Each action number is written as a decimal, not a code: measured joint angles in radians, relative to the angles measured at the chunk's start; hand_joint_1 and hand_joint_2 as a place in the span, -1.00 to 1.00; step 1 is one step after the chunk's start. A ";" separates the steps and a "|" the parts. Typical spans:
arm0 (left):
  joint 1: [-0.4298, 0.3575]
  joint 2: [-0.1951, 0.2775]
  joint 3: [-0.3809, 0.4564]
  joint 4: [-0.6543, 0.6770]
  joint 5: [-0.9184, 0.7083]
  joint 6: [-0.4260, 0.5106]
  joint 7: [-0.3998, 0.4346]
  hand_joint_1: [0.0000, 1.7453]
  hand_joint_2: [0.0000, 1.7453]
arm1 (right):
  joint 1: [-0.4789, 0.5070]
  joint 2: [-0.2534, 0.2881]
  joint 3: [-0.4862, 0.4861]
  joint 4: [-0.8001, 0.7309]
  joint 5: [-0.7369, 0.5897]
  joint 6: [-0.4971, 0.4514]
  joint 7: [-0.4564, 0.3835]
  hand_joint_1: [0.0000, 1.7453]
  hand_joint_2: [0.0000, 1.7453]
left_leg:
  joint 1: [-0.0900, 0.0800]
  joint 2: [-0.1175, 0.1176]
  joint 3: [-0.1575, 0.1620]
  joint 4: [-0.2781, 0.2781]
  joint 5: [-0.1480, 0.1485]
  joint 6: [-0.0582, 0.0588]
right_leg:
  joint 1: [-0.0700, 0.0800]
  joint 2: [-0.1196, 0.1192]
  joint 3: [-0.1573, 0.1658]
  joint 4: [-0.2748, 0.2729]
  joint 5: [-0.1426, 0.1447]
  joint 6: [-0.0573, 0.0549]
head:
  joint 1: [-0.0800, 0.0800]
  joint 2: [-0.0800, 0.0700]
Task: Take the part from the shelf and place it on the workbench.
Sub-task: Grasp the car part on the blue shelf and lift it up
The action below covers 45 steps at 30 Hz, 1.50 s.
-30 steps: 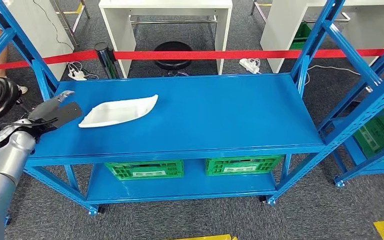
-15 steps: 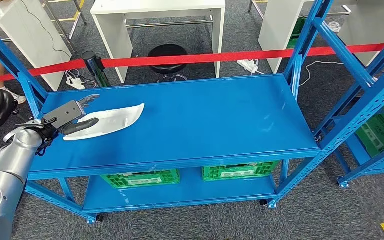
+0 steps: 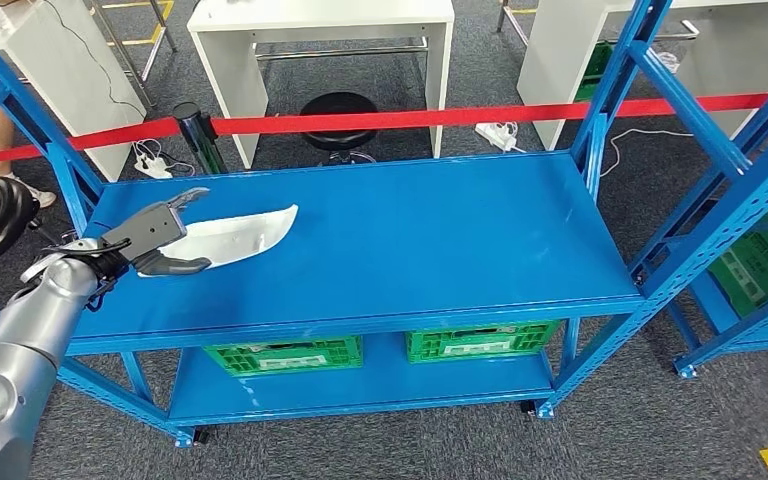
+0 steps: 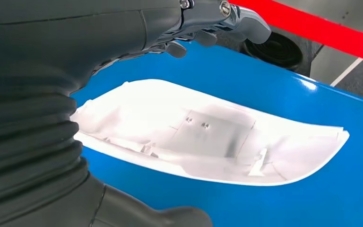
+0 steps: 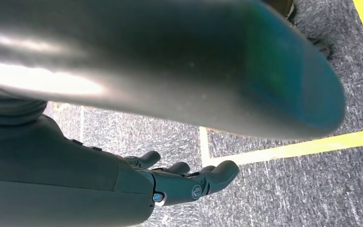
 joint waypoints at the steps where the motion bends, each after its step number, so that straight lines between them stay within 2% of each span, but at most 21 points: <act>1: 0.001 0.000 -0.008 -0.002 -0.002 0.004 0.003 -1.00 1.00 | 0.000 0.000 -0.001 0.000 0.001 0.000 0.001 -1.00 -1.00 | 0.000 0.000 0.000 0.001 0.000 0.000 | 0.000 0.000 0.000 0.000 0.000 0.000 | 0.000 0.000; 17: 0.061 -0.011 -0.182 0.004 -0.069 0.125 0.064 -1.00 1.00 | 0.000 0.000 -0.010 0.000 0.014 -0.006 0.002 -1.00 -1.00 | -0.001 0.000 0.000 0.003 -0.002 0.003 | -0.001 0.000 0.001 -0.001 0.001 0.002 | 0.000 0.000; 20: 0.072 -0.022 -0.216 0.006 -0.105 0.171 0.104 -1.00 1.00 | 0.000 0.000 -0.018 0.000 0.015 -0.010 0.003 -1.00 -1.00 | -0.001 0.000 -0.001 0.003 -0.002 0.003 | -0.001 0.000 0.001 -0.001 0.000 0.002 | 0.000 0.000; 23: 0.084 -0.041 -0.258 0.007 -0.166 0.285 0.200 -1.00 1.00 | -0.001 0.000 -0.024 0.000 0.015 -0.013 0.006 -1.00 -1.00 | -0.001 0.000 -0.001 0.003 -0.002 0.003 | -0.001 0.000 0.001 -0.001 0.000 0.002 | 0.000 0.000; 25: 0.095 -0.055 -0.285 0.008 -0.201 0.367 0.269 -0.86 1.00 | -0.002 0.000 -0.026 0.000 0.016 -0.013 0.009 -1.00 -1.00 | -0.001 0.000 -0.001 0.003 -0.002 0.004 | -0.001 0.000 0.001 -0.001 0.000 0.002 | 0.000 0.000; 27: 0.107 -0.068 -0.307 0.008 -0.237 0.457 0.324 0.14 1.00 | -0.002 0.001 -0.027 0.000 0.018 -0.013 0.009 -1.00 -1.00 | -0.001 0.000 -0.001 0.003 -0.003 0.004 | -0.001 0.000 0.001 -0.001 0.000 0.002 | 0.000 0.000; 29: 0.120 -0.081 -0.328 0.008 -0.278 0.564 0.380 1.00 1.00 | -0.002 0.001 -0.028 0.000 0.021 -0.013 0.008 -1.00 -1.00 | -0.001 0.000 -0.001 0.003 -0.003 0.004 | -0.001 0.000 0.001 -0.001 0.000 0.002 | 0.000 0.000; 32: 0.140 -0.096 -0.360 0.011 -0.327 0.686 0.433 1.00 1.00 | -0.002 0.002 -0.029 0.000 0.027 -0.011 0.002 -1.00 -1.00 | -0.001 0.000 -0.001 0.003 -0.003 0.005 | -0.002 0.000 0.001 -0.001 0.000 0.003 | 0.000 0.000; 37: 0.160 -0.108 -0.399 0.021 -0.376 0.801 0.460 1.00 1.00 | -0.002 0.002 -0.030 0.000 0.034 -0.011 -0.003 -1.00 -1.00 | -0.001 0.000 -0.001 0.003 -0.003 0.005 | -0.002 0.000 0.001 -0.001 0.000 0.003 | 0.000 0.000; 45: 0.159 -0.110 -0.419 0.031 -0.377 0.800 0.462 1.00 1.00 | -0.001 0.002 -0.031 0.000 0.035 -0.010 -0.004 -1.00 -1.00 | -0.001 0.000 -0.001 0.003 -0.004 0.006 | -0.002 0.000 0.001 -0.001 -0.001 0.004 | 0.000 0.000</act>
